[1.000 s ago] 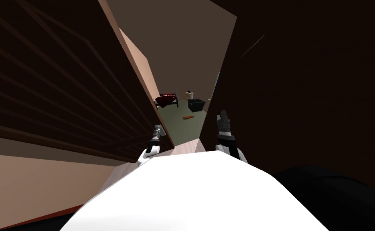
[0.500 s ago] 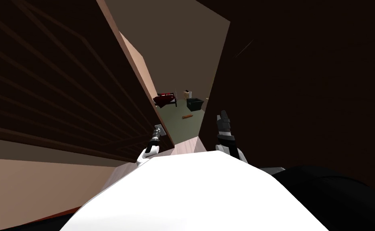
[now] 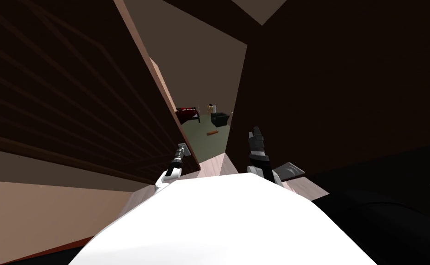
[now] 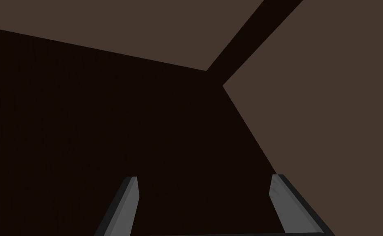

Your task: Pull the door open

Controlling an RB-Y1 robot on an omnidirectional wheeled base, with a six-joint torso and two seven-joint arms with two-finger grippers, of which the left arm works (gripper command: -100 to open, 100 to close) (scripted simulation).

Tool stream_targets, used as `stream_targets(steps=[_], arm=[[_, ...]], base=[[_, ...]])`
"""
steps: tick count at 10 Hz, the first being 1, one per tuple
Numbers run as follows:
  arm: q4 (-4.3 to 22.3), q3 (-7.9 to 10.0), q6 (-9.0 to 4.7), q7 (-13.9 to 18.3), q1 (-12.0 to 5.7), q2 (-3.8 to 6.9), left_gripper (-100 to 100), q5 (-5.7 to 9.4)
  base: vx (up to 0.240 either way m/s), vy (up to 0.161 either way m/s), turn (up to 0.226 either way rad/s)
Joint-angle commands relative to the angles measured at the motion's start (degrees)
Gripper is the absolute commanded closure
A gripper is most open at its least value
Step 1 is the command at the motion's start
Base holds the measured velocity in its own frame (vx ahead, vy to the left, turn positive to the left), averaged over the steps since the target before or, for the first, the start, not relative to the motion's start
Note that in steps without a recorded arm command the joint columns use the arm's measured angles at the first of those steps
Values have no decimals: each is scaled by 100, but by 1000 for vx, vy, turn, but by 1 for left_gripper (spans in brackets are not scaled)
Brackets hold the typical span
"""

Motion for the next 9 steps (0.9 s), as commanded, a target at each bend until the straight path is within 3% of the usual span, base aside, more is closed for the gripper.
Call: stream_targets(steps=[1, 3, 4, 9], arm=[[-28, -79, -2, 106, 30, 108, 100, 12], [-56, -167, 3, 201, 59, 208, 100, 22], [-40, -160, 10, 167, 49, 171, 100, 15], [-261, -485, -183, 475, 356, 524, 100, 36]], base=[[-242, 89, -159], [-201, 46, -112], [-87, 9, -24], [-218, 88, -137]])
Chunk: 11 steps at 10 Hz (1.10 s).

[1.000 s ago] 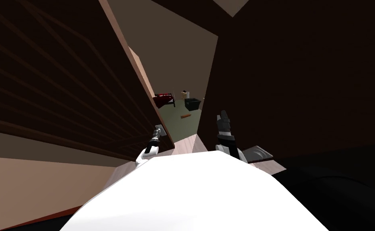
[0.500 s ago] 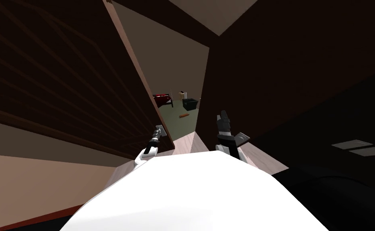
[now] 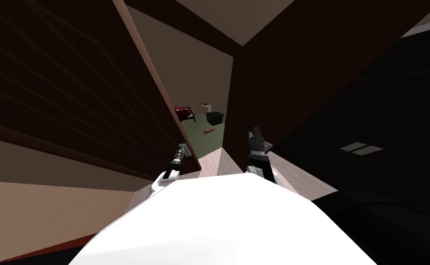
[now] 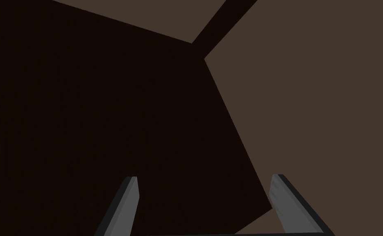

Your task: Pull the door open

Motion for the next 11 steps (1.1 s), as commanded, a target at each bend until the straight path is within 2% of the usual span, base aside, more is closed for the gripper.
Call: stream_targets(steps=[1, 3, 4, 5, 11], arm=[[-66, -88, -59, 98, 118, 115, 100, 6], [-150, -201, -132, 208, 225, 245, 100, 15], [-109, -198, -106, 166, 192, 191, 100, 6], [-176, -297, -222, 277, 342, 325, 100, 11], [-442, -553, -643, 629, 799, 821, 100, 44]], base=[[-255, 99, -153], [-214, 65, -101], [-101, 26, -31], [-158, 55, -153], [-228, 94, -130]])
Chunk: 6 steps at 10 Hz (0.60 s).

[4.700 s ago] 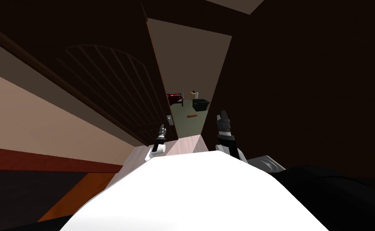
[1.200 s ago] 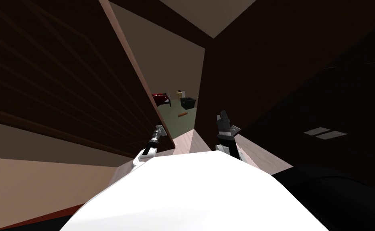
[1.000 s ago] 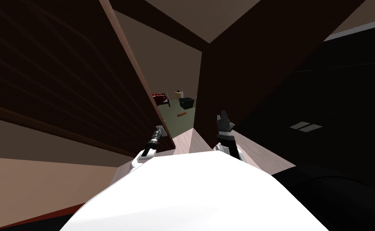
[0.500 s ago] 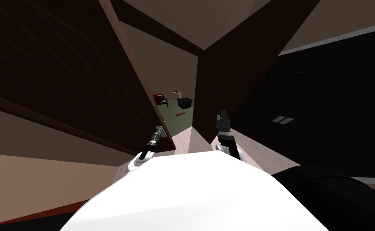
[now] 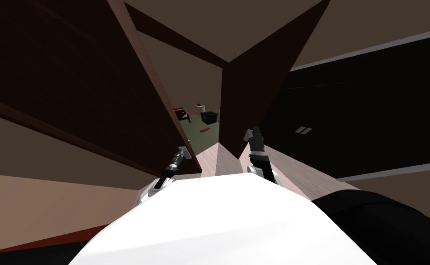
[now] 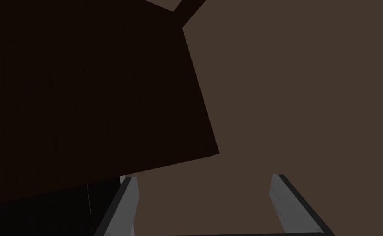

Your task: Pull the door open

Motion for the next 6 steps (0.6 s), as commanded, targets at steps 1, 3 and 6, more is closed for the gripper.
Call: stream_targets(steps=[1, 3, 6], arm=[[0, 0, 0, 0, 0, 0, 100, 0], [-3, -83, -171, 114, 117, 144, 100, -1], [-16, -155, -396, 259, 254, 358, 100, 7]], base=[[-121, 50, -54], [-180, 52, -138], [-196, 92, -132]])
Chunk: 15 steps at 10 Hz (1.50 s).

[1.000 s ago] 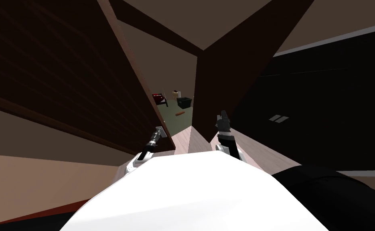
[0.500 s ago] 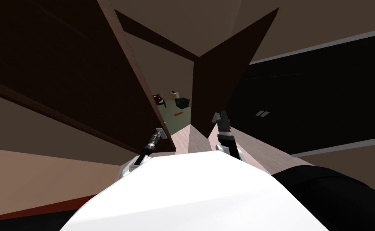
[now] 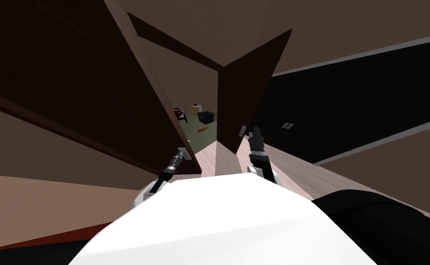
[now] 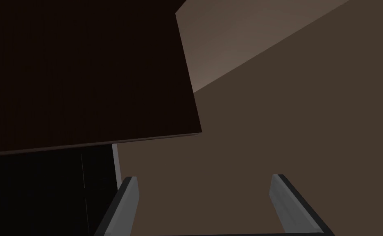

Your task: Pull the door open

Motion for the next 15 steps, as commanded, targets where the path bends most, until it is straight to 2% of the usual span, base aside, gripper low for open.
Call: stream_targets(steps=[1, 4, 5, 12, 15], arm=[[29, -35, -145, 83, 73, 122, 100, 3], [18, -95, -334, 204, 188, 302, 100, 9], [6, -101, -253, 180, 155, 267, 100, 5], [164, -242, -827, 449, 351, 647, 100, -7], [212, -280, -1008, 531, 406, 765, 100, -10]], base=[[-219, 84, -122], [-197, 73, -103], [-75, 28, -21], [-193, 100, -148], [-188, 77, -90]])
